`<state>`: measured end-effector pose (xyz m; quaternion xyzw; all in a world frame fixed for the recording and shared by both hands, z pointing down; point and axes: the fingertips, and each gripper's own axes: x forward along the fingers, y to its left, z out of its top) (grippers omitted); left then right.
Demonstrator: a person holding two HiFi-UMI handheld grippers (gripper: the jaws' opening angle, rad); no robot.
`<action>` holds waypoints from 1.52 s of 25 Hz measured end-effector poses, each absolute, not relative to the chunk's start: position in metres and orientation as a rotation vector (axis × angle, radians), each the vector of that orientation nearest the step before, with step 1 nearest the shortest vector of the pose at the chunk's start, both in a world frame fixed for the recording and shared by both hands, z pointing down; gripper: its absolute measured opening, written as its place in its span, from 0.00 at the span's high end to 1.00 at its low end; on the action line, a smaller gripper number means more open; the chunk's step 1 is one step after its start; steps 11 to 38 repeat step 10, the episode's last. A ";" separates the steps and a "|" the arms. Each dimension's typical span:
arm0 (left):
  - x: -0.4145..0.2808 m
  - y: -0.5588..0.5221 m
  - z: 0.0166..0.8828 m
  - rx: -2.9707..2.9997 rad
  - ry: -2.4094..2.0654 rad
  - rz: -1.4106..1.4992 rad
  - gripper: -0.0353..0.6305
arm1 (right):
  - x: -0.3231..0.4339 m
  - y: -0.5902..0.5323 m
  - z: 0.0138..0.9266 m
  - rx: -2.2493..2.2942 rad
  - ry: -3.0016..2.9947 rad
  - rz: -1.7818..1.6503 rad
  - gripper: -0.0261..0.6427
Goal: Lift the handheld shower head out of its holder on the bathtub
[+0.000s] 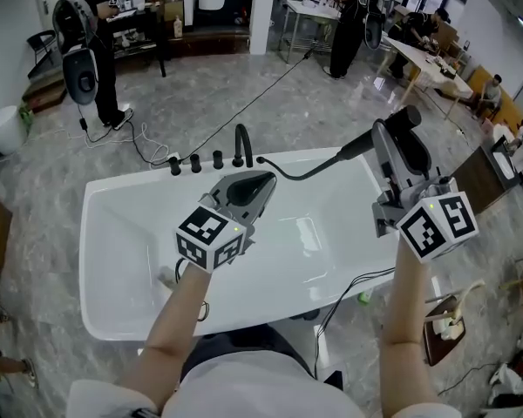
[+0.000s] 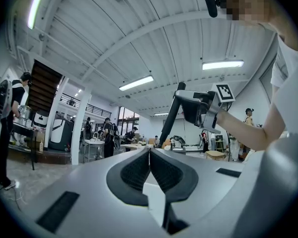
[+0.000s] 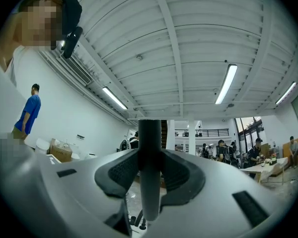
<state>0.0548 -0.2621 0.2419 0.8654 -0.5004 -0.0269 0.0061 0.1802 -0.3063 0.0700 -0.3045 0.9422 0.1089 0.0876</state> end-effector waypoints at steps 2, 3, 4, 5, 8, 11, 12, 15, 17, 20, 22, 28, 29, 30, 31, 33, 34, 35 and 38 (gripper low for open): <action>0.053 -0.263 0.242 2.708 -1.562 -0.087 0.93 | 0.178 -0.307 0.070 -0.905 2.809 0.325 0.75; 0.052 -0.264 0.242 2.708 -1.560 -0.087 0.93 | 0.177 -0.308 0.070 -0.905 2.810 0.327 0.75; 0.051 -0.264 0.243 2.706 -1.560 -0.086 0.93 | 0.176 -0.308 0.071 -0.905 2.811 0.328 0.75; 0.051 -0.265 0.243 2.704 -1.562 -0.085 0.93 | 0.175 -0.309 0.071 -0.904 2.812 0.329 0.75; 0.055 -0.265 0.245 2.699 -1.564 -0.091 0.93 | 0.179 -0.309 0.071 -0.899 2.813 0.330 0.75; 0.059 -0.264 0.246 2.699 -1.560 -0.096 0.93 | 0.183 -0.308 0.072 -0.898 2.812 0.331 0.75; 0.059 -0.264 0.246 2.699 -1.560 -0.096 0.93 | 0.183 -0.308 0.072 -0.898 2.812 0.331 0.75; 0.059 -0.264 0.246 2.699 -1.560 -0.096 0.93 | 0.183 -0.308 0.072 -0.898 2.812 0.331 0.75; 0.059 -0.264 0.246 2.699 -1.560 -0.096 0.93 | 0.183 -0.308 0.072 -0.898 2.812 0.331 0.75; 0.059 -0.264 0.246 2.699 -1.560 -0.096 0.93 | 0.183 -0.308 0.072 -0.898 2.812 0.331 0.75; 0.059 -0.264 0.246 2.699 -1.560 -0.096 0.93 | 0.183 -0.308 0.072 -0.898 2.812 0.331 0.75; 0.059 -0.264 0.246 2.699 -1.560 -0.096 0.93 | 0.183 -0.308 0.072 -0.898 2.812 0.331 0.75; 0.059 -0.264 0.246 2.699 -1.560 -0.096 0.93 | 0.183 -0.308 0.072 -0.898 2.812 0.331 0.75; 0.059 -0.264 0.246 2.699 -1.560 -0.096 0.93 | 0.183 -0.308 0.072 -0.898 2.812 0.331 0.75; 0.059 -0.264 0.246 2.699 -1.560 -0.096 0.93 | 0.183 -0.308 0.072 -0.898 2.812 0.331 0.75; 0.059 -0.264 0.246 2.699 -1.560 -0.096 0.93 | 0.183 -0.308 0.072 -0.898 2.812 0.331 0.75; 0.059 -0.264 0.246 2.699 -1.560 -0.096 0.93 | 0.183 -0.308 0.072 -0.898 2.812 0.331 0.75; 0.059 -0.264 0.246 2.699 -1.560 -0.096 0.93 | 0.183 -0.308 0.072 -0.898 2.812 0.331 0.75; 0.059 -0.264 0.246 2.699 -1.560 -0.096 0.93 | 0.183 -0.308 0.072 -0.898 2.812 0.331 0.75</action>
